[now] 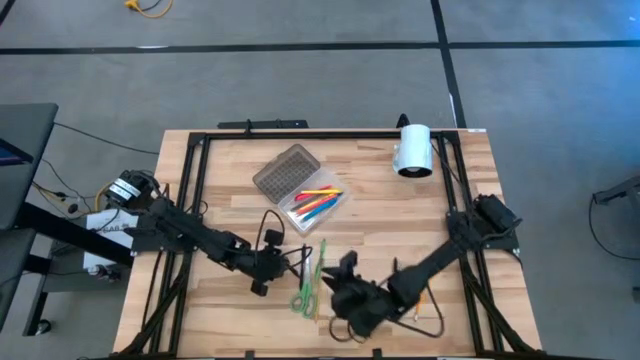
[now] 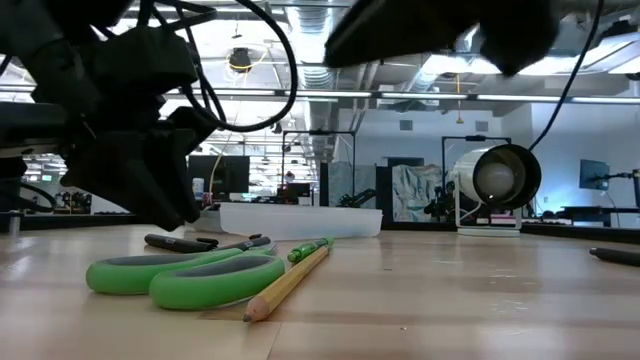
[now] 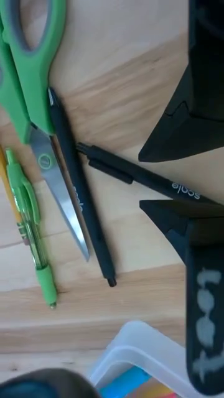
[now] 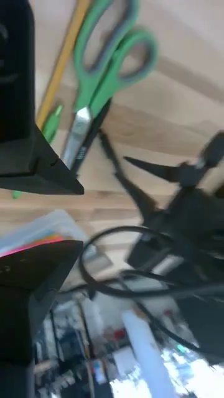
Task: Pick & place school supplies into a supply box
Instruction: Put the left black pen into the transparent supply box
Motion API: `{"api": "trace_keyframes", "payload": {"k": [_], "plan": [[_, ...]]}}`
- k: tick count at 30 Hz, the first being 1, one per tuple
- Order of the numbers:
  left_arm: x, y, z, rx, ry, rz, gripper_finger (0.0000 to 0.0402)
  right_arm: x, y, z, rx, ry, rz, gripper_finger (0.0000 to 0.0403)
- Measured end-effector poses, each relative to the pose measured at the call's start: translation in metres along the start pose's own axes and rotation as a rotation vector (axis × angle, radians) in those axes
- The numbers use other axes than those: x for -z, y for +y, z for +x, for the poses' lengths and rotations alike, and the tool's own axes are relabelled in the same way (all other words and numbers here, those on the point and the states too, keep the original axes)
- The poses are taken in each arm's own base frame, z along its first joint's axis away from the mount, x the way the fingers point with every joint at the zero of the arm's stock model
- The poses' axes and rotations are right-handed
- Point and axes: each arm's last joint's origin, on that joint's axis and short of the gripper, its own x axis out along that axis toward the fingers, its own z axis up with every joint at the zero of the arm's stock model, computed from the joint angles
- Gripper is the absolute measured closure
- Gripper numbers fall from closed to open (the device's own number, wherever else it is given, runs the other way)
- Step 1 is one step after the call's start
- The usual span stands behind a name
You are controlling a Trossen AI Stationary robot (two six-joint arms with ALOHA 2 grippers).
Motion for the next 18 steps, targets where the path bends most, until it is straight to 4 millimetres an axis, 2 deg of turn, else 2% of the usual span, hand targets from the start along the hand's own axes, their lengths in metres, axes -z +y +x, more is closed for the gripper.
{"api": "trace_keyframes", "payload": {"k": [4,8,13,18], "plan": [[0.0,0.006,0.002,0.036,0.007,-0.005,0.0303,-0.018,-0.002,-0.021,0.017,-0.087,0.027,0.028],[0.003,0.01,0.007,0.048,0.023,-0.011,0.0303,-0.026,0.001,-0.036,-0.004,-0.127,0.018,0.028],[0.01,0.014,0.021,0.069,0.07,-0.006,0.0303,-0.029,0.006,-0.045,-0.02,-0.157,0.003,0.0281],[0.011,0.021,0.03,0.114,0.06,-0.027,0.0303,-0.029,0.007,-0.046,-0.008,-0.155,0.004,0.0281]]}}
